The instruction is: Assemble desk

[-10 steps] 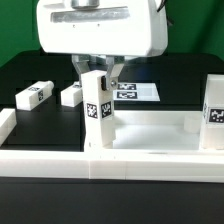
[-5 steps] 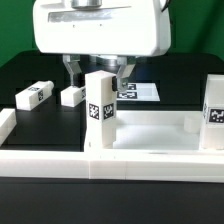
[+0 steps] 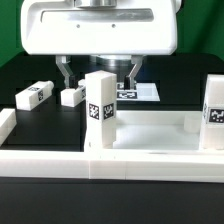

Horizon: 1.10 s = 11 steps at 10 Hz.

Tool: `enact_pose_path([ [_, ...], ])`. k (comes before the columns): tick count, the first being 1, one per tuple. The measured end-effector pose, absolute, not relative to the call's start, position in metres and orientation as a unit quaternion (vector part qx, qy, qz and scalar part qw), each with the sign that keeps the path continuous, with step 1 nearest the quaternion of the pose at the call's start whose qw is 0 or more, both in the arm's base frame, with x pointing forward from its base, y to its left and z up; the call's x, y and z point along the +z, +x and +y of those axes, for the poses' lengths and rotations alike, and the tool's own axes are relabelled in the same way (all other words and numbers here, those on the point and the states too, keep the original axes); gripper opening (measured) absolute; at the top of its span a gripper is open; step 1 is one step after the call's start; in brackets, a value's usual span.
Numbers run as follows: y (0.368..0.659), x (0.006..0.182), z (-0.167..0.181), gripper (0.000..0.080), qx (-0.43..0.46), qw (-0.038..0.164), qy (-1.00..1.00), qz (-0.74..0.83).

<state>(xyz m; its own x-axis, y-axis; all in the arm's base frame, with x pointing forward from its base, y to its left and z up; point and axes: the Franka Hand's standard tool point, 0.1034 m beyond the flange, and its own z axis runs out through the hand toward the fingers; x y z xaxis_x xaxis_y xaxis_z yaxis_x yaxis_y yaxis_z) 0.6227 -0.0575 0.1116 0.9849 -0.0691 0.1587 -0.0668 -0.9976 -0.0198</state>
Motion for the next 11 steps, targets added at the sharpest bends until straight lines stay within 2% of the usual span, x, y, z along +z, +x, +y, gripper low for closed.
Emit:
enact_pose_path([
  [3, 0.6237, 0.1106, -0.0569, 0.0649, -0.076, -0.008, -0.992, -0.101],
  [9, 0.6234, 0.1096, -0.0605, 0.0649, -0.074, -0.024, -0.967, -0.244],
  [10, 0.6234, 0.1096, -0.0602, 0.0516, -0.074, -0.024, -0.967, -0.241],
  [11, 0.6234, 0.1096, -0.0604, 0.0516, -0.074, -0.024, -0.967, -0.241],
])
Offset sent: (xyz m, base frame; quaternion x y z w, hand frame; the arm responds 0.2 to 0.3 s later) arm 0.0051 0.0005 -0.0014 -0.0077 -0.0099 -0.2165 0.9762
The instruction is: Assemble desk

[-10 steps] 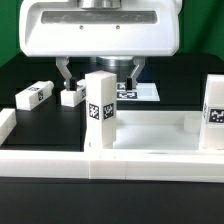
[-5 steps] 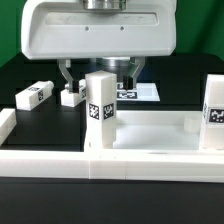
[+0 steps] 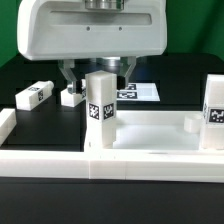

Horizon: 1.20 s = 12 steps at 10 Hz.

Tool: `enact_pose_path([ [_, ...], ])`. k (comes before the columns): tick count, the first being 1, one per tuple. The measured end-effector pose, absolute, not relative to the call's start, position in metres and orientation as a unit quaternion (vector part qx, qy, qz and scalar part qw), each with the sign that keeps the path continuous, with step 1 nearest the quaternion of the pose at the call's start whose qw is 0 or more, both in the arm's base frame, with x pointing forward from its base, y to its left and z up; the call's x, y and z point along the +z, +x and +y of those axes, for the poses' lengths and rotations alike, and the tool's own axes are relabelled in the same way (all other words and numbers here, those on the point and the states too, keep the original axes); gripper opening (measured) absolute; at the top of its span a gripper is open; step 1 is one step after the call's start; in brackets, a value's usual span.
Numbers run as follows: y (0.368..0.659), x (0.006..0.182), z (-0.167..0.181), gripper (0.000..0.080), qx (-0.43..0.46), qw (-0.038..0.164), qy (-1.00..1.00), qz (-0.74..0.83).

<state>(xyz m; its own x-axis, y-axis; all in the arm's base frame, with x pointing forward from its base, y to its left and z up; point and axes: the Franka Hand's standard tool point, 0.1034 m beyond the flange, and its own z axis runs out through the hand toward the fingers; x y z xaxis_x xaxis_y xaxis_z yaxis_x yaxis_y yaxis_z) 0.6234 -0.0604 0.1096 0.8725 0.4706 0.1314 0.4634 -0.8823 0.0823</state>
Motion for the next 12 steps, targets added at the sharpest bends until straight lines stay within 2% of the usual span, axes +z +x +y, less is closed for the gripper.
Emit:
enact_pose_path([
  [1, 0.6234, 0.1096, -0.0602, 0.0376, 0.074, 0.023, 0.969, 0.235],
  [2, 0.6228, 0.1093, -0.0601, 0.0292, 0.073, 0.022, 0.971, 0.228],
  [6, 0.6223, 0.1089, -0.0600, 0.0292, 0.074, 0.014, 0.987, 0.142],
  [12, 0.6221, 0.1064, -0.0597, 0.0292, 0.088, -0.026, 0.977, -0.194],
])
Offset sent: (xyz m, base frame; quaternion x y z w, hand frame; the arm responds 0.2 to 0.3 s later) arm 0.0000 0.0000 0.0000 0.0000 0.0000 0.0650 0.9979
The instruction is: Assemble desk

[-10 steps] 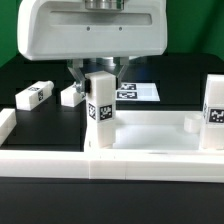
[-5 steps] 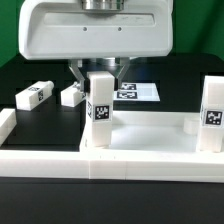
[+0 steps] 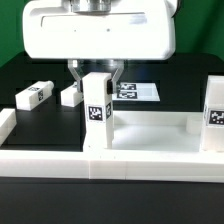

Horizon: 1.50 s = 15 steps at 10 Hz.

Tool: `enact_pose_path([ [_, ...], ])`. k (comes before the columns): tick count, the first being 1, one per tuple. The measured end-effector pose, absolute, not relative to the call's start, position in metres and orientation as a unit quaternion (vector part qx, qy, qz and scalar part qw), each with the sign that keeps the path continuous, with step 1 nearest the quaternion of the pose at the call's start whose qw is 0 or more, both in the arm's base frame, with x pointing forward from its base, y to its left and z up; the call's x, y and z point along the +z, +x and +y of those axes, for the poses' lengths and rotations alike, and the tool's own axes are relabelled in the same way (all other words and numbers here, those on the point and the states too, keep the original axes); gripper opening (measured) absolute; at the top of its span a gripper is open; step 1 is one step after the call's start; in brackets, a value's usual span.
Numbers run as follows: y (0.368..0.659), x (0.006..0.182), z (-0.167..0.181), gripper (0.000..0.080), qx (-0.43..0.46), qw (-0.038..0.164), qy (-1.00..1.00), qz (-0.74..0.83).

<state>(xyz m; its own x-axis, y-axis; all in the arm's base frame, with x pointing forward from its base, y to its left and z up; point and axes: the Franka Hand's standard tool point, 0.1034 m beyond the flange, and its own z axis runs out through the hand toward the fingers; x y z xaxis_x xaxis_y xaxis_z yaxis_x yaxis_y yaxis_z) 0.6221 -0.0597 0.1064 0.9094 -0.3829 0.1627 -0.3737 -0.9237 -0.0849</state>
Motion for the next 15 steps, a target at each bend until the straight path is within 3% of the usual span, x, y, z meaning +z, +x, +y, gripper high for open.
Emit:
enact_pose_path([
  [3, 0.621, 0.106, -0.059, 0.0292, -0.090, 0.037, -0.923, 0.373],
  [6, 0.621, 0.106, -0.060, 0.0292, -0.086, 0.045, -0.894, 0.437],
  [8, 0.620, 0.106, -0.060, 0.0535, -0.088, 0.043, -0.907, 0.410],
  [9, 0.621, 0.106, -0.060, 0.0614, -0.088, 0.042, -0.911, 0.401],
  [15, 0.621, 0.105, -0.048, 0.0649, -0.094, 0.013, -0.988, 0.120],
])
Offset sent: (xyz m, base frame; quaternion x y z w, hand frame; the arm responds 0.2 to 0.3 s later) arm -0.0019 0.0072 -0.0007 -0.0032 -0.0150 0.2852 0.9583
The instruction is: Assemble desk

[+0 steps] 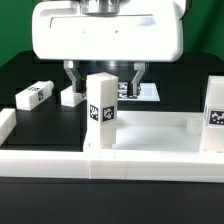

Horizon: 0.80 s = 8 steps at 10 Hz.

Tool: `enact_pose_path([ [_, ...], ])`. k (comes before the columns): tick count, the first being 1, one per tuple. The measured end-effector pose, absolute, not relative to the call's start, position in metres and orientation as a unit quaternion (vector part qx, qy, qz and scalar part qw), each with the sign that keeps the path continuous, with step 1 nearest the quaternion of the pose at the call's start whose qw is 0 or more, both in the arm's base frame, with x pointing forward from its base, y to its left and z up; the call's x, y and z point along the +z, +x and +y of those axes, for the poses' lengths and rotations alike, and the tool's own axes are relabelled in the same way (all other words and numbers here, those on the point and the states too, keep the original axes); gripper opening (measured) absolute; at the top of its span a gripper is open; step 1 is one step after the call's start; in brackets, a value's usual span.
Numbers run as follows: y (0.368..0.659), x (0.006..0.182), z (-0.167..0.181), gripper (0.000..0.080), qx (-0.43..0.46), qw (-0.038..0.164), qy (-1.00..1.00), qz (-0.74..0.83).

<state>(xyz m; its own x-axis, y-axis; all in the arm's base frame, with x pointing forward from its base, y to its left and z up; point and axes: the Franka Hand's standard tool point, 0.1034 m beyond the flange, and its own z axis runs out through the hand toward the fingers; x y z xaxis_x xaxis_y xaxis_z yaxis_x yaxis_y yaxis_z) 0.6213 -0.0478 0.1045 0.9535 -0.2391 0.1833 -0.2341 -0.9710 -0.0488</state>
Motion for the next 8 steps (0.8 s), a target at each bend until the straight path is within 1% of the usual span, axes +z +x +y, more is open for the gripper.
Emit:
enact_pose_path([
  [3, 0.6227, 0.1056, -0.0462, 0.0649, -0.096, -0.001, -0.995, -0.009],
  [8, 0.6227, 0.1061, -0.0481, 0.0649, -0.094, -0.019, -0.982, -0.163],
])
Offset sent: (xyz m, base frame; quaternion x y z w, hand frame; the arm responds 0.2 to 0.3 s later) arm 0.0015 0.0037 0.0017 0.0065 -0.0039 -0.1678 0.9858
